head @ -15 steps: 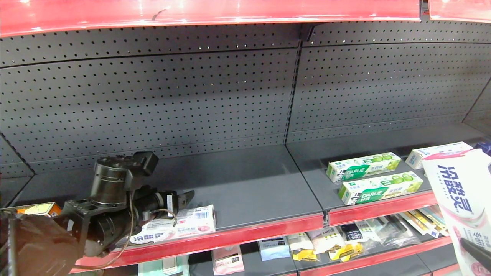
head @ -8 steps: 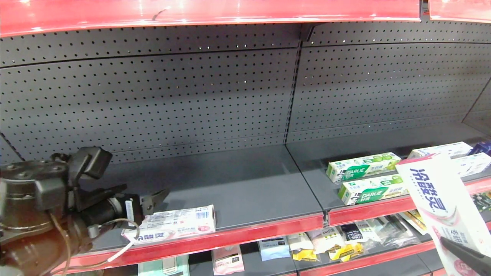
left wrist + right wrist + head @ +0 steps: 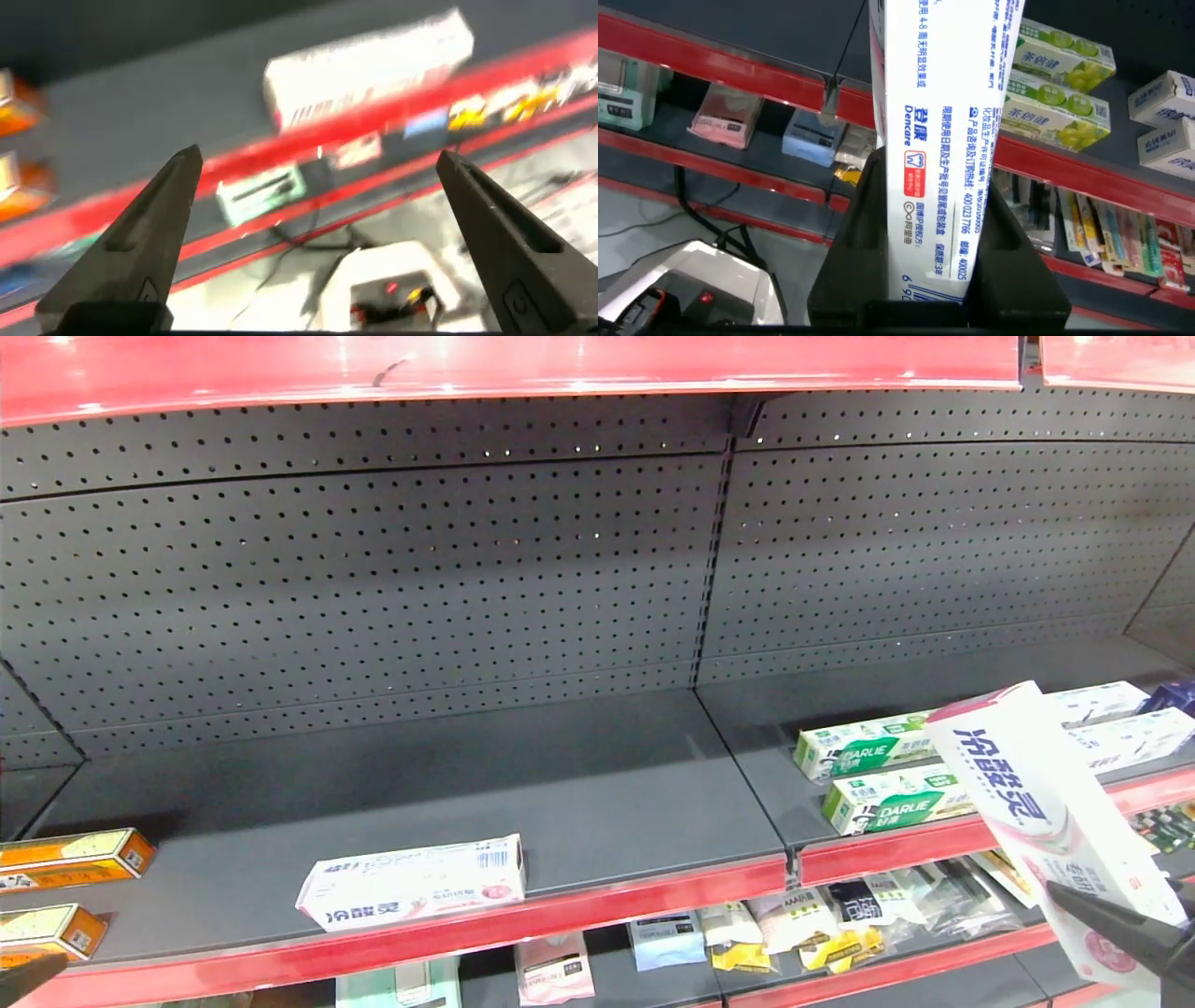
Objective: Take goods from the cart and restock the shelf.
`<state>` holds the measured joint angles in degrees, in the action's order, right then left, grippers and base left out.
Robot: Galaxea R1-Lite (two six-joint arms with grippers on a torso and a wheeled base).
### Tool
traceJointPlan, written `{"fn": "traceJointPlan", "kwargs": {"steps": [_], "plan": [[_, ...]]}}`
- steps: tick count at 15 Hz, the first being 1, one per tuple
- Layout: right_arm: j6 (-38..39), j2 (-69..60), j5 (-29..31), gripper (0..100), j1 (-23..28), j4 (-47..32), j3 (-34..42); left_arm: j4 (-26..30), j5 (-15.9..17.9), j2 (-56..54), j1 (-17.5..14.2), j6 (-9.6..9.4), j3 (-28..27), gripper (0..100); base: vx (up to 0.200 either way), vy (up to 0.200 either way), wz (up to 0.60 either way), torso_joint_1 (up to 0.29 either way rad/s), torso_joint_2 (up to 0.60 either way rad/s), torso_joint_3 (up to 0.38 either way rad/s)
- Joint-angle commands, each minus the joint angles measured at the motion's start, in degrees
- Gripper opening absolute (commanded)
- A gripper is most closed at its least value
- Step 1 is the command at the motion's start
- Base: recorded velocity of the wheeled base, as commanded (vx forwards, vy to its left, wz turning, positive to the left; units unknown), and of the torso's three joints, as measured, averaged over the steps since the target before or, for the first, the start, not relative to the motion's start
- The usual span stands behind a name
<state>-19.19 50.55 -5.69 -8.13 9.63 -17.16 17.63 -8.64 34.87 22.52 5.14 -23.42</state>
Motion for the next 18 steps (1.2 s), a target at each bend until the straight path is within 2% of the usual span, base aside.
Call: {"fn": "traceJointPlan", "kwargs": {"steps": [1,2,6,9,13,18], "plan": [[-0.1,1.3,0.0,0,-0.7,0.0,-0.2,11.5,-1.6,-17.7,-0.2,-4.62,-3.1,100,0.000,0.000,0.60,-0.002,0.00,-0.007],[-0.1,1.4,0.0,0,-1.8,0.0,-0.2,12.6,-3.5,-19.7,-0.2,-6.37,-2.8,100,0.000,0.000,0.60,0.002,0.00,0.002],[-0.1,2.0,0.0,0,-1.9,0.0,-0.3,12.4,-3.7,-19.7,-0.2,-8.13,-2.5,100,0.000,0.000,0.60,0.004,0.00,0.002],[-0.1,2.0,0.0,0,-2.0,0.1,-0.7,12.4,-3.7,-19.7,-0.2,-8.22,-2.2,100,0.000,0.000,0.60,0.004,0.00,0.004],[-1.9,4.7,0.2,0,-1.9,0.2,-2.4,12.5,-3.7,-22.9,-0.2,-8.13,-1.4,100,0.000,0.000,0.00,0.000,0.00,0.000],[-2.4,20.0,-0.2,0,-4.3,1.1,-13.3,13.9,-4.6,-33.3,-0.2,-8.13,3.9,100,0.000,0.000,0.00,0.000,0.00,0.000]]}}
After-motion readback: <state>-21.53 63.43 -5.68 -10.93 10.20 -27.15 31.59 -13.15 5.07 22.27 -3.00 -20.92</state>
